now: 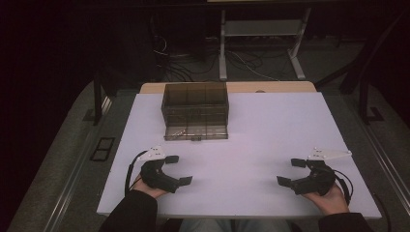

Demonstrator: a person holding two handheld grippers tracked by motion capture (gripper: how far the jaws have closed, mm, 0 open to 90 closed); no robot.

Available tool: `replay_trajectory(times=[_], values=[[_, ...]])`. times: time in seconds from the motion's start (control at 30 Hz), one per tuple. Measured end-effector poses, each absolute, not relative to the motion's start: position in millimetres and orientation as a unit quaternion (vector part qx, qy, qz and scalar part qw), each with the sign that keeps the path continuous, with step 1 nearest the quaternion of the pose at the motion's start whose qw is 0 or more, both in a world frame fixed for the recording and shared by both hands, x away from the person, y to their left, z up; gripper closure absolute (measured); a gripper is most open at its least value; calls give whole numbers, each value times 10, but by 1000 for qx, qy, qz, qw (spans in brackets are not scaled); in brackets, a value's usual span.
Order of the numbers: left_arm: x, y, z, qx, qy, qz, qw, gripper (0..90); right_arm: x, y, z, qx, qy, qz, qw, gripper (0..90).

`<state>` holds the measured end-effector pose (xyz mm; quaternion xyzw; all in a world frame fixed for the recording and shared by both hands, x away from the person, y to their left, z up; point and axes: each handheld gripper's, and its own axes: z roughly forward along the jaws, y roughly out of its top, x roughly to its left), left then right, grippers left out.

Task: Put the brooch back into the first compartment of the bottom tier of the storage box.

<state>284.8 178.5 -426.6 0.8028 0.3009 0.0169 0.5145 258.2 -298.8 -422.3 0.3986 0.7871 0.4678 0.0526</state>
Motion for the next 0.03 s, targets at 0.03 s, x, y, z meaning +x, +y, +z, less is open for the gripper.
replay_trajectory(times=[0.03], values=[[2849, 1792, -4268, 802, 302, 18, 515, 0, 2582, -2987, -4222, 400, 787, 467, 51, 3]])
